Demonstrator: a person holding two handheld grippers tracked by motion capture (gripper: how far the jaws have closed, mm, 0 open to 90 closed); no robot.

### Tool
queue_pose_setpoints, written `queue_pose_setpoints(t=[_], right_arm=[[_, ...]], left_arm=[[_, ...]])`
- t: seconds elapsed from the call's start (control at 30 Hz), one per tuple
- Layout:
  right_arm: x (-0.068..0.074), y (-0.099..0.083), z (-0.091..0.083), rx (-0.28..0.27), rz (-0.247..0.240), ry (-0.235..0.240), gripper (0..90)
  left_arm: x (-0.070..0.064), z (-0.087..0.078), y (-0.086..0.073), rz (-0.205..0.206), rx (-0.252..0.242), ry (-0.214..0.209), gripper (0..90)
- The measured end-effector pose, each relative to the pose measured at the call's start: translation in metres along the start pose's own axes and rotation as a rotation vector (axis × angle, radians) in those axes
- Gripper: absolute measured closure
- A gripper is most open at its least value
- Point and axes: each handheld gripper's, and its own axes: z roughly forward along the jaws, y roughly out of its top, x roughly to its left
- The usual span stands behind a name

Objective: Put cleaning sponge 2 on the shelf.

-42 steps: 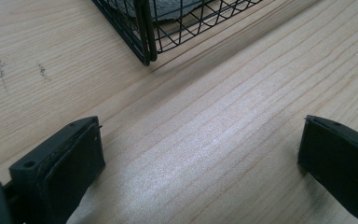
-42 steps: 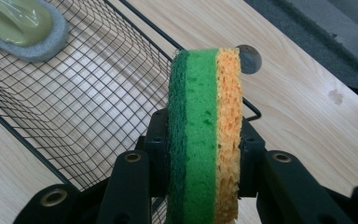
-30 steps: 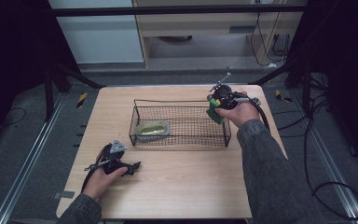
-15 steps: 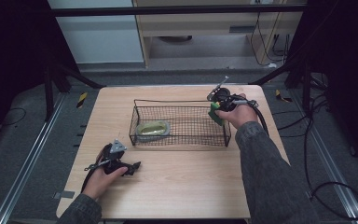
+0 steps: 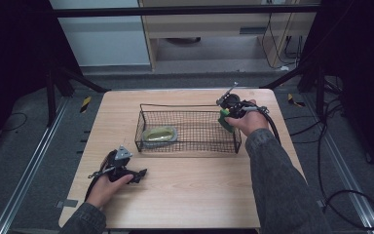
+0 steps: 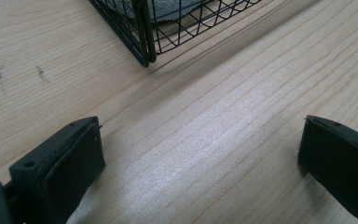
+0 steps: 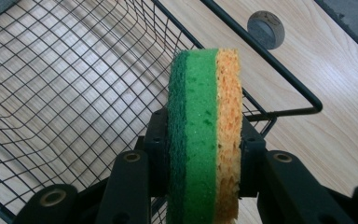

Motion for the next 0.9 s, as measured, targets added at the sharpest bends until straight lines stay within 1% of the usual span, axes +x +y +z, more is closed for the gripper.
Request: queue_pose_setpoints(t=[0.13,0.2,0.33,0.47,0.6,0.63,0.73,0.77,0.9], right_arm=[[0.002,0.003,0.005,-0.003,-0.007,0.006,65.3],[0.003,0.003,0.007,-0.004,-0.002,0.008,65.3],[0.001,0.003,0.011,0.003,0.003,0.011,65.3],[-0.001,0.002,0.017,0.006,0.006,0.004,65.3],[0.0,0.002,0.02,0.006,-0.002,0.002,65.2],[0.001,0.002,0.021,0.007,-0.01,-0.007,65.2],[0.002,0.003,0.021,0.006,-0.004,-0.01,65.1],[0.002,0.003,0.022,0.005,-0.011,-0.012,65.1],[0.002,0.003,0.022,0.002,-0.011,-0.01,65.1]], left_arm=[[0.0,0.0,0.0,0.0,0.0,0.0,0.0],[0.0,0.0,0.0,0.0,0.0,0.0,0.0],[0.0,0.0,0.0,0.0,0.0,0.0,0.0],[0.0,0.0,0.0,0.001,0.0,-0.001,0.0],[0.0,0.0,0.0,0.0,0.0,-0.001,0.0],[0.0,0.0,0.0,0.001,0.0,-0.001,0.0],[0.0,0.0,0.0,0.001,0.0,-0.001,0.0],[0.0,0.0,0.0,0.001,0.0,-0.001,0.0],[0.0,0.0,0.0,0.001,0.0,-0.001,0.0]])
